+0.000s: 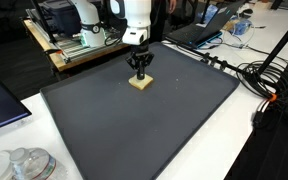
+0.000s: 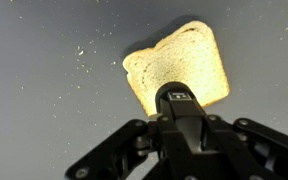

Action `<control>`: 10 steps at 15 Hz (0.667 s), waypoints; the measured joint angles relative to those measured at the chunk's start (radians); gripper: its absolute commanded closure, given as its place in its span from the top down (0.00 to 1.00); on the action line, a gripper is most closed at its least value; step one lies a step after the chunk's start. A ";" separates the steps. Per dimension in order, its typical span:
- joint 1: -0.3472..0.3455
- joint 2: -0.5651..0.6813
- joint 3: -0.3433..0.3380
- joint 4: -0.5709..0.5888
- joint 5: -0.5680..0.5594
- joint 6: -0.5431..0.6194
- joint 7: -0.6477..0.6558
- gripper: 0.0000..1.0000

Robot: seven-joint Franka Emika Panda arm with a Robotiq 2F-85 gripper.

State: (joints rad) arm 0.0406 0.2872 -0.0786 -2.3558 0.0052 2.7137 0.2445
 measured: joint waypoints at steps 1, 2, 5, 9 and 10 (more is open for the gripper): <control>0.004 0.009 -0.002 0.001 -0.010 0.012 0.010 0.05; 0.007 0.018 -0.004 0.002 -0.017 0.021 0.018 0.05; 0.019 0.041 -0.017 0.006 -0.035 0.039 0.037 0.05; 0.037 0.068 -0.033 0.022 -0.045 0.039 0.043 0.05; 0.040 0.075 -0.035 0.029 -0.046 0.039 0.043 0.05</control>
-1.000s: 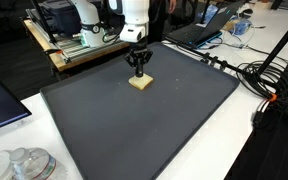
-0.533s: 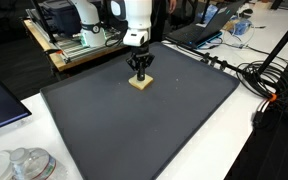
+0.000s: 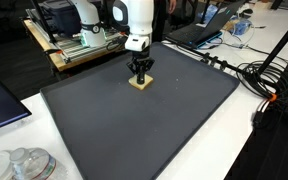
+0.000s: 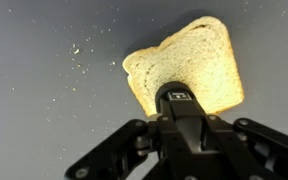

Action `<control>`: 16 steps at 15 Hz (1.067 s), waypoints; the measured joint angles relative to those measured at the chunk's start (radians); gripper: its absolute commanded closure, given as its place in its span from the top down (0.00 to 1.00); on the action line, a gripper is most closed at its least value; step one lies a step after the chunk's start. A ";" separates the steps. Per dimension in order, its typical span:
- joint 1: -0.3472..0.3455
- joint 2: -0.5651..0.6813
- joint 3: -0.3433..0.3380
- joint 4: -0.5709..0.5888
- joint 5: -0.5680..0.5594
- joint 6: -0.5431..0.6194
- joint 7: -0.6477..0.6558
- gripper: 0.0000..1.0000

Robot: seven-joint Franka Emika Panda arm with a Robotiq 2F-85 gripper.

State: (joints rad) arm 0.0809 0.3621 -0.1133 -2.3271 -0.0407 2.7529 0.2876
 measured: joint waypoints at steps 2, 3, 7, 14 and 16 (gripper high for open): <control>0.005 0.012 -0.002 0.012 -0.001 -0.001 0.000 0.05; 0.007 0.018 -0.003 0.018 -0.001 -0.002 0.000 0.05; 0.011 0.039 -0.007 0.039 -0.001 -0.015 0.000 0.05; 0.011 0.047 -0.008 0.055 -0.001 -0.037 0.000 0.05; 0.011 0.048 -0.008 0.055 -0.001 -0.037 0.000 0.05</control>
